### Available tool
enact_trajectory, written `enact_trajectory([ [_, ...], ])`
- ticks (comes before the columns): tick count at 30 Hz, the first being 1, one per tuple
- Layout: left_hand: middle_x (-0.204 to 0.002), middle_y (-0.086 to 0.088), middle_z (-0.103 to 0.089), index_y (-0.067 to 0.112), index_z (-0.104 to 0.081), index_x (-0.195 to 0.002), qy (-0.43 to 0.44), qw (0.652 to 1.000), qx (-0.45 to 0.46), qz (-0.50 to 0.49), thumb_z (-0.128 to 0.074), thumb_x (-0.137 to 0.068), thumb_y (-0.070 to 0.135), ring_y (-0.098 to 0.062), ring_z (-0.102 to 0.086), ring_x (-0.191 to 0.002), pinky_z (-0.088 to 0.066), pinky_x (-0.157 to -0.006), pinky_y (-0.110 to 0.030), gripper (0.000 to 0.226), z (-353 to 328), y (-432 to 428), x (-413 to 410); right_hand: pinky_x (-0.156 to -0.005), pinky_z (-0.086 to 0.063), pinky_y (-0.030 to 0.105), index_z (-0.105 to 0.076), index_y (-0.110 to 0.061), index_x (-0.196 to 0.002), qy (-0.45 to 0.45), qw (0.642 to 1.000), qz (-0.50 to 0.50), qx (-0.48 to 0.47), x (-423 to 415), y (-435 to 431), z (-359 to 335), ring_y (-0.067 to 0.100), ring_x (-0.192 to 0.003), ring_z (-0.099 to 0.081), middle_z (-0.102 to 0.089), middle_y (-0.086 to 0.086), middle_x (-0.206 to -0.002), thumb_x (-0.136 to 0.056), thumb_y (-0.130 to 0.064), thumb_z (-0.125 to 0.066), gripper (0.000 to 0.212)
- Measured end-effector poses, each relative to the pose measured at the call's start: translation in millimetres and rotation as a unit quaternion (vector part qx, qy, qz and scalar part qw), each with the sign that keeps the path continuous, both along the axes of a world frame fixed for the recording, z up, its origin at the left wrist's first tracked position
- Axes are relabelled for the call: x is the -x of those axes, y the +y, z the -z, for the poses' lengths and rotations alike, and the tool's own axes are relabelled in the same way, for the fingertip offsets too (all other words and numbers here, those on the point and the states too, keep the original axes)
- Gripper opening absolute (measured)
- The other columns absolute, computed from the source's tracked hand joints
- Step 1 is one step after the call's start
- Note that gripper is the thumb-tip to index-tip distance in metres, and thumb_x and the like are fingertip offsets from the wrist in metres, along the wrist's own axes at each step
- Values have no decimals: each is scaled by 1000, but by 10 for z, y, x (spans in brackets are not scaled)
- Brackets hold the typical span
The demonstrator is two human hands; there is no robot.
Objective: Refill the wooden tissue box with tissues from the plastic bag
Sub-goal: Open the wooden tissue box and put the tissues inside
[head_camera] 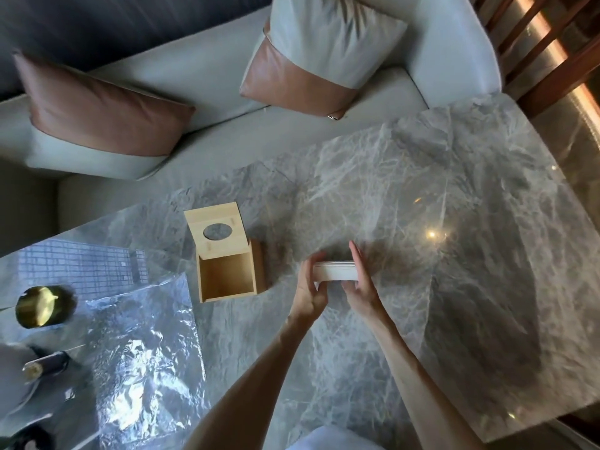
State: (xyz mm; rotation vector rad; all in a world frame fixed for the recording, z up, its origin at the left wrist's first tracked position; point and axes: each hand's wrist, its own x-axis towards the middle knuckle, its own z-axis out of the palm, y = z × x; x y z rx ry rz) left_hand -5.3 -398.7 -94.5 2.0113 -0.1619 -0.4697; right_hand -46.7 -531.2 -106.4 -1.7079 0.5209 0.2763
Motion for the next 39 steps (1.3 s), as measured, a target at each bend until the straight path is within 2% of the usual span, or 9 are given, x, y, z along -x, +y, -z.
enact_trajectory([
  [7, -115, -7, -55, 2, -48, -121, 38, 998, -38, 26, -59, -85, -2, -22, -54, -104, -47, -93, -34, 38, 42, 60, -7, -122, -15, 45, -27, -19, -154, -29, 949, -161, 271, -39, -26, -98, 30, -153, 1, -7, 12, -165, -89, -14, -68, 78],
  [10, -111, -19, -57, -2, -46, -120, 62, 997, -35, 14, -57, -84, -9, -33, -57, -98, -50, -89, -51, 38, -69, 18, -66, -123, -13, 50, -27, -14, -154, -60, 842, -278, 458, -159, 72, -220, 29, -148, -26, -39, 10, -155, -86, -22, -67, 79],
  [15, -136, -23, -42, -6, -31, -138, 62, 996, -51, 29, -54, -75, -18, -33, -44, -125, -38, -109, -45, 67, -330, 116, -124, -111, -33, 33, -38, -17, -147, -53, 829, -277, 484, -265, 152, -216, 23, -114, -62, -67, 1, -117, -87, -12, -59, 64],
  [20, -100, -3, -72, 19, -67, -101, 36, 985, -13, -168, -51, -82, 6, -12, -66, -90, -53, -79, -23, 29, -791, 821, -210, -92, -45, 36, -56, -2, -130, 93, 994, -54, -6, -316, -83, -166, 24, -109, -59, -62, 12, -118, -92, -2, -62, 38],
  [25, -133, -14, -57, 7, -49, -133, 27, 952, -131, -275, -49, -95, 7, -23, -52, -124, -43, -106, -41, 38, -803, 1717, -305, -72, -61, 27, -59, -18, -117, 177, 833, 237, -468, -49, 141, -101, 13, -85, -73, -74, 2, -99, -103, -10, -39, 25],
  [28, -144, -26, -44, -8, -35, -142, 141, 964, -71, -212, -40, -101, 1, -29, -44, -132, -35, -114, -47, 42, -716, 1952, -407, -81, -60, 25, -59, -18, -118, 147, 812, 269, -497, 51, 304, -30, 12, -94, -70, -70, 1, -108, -106, -15, -34, 29],
  [32, -95, -35, -58, -6, -54, -126, 178, 970, 28, -165, -33, -102, -7, 1, -59, -79, -47, -73, -48, 32, -680, 2044, -407, -77, -60, 23, -58, -19, -119, 124, 828, 280, -470, -25, 420, -59, 14, -102, -63, -65, 1, -111, -105, -15, -37, 26],
  [36, -126, -29, -62, 8, -52, -137, 184, 967, 26, -176, -37, -98, -3, -44, -54, -123, -45, -102, -59, 43, -612, 2100, -445, -81, -60, 25, -59, -14, -119, 94, 847, 234, -468, -304, 646, -357, 14, -99, -71, -69, 6, -113, -103, -7, -38, 27],
  [39, -129, -22, -63, 9, -51, -138, 192, 963, 39, -186, -35, -86, -5, -38, -55, -126, -43, -108, -53, 57, -574, 2145, -459, -84, -59, 27, -59, -14, -122, 64, 909, 106, -399, -683, 958, -754, 16, -105, -70, -74, 3, -115, -98, -2, -47, 30],
])
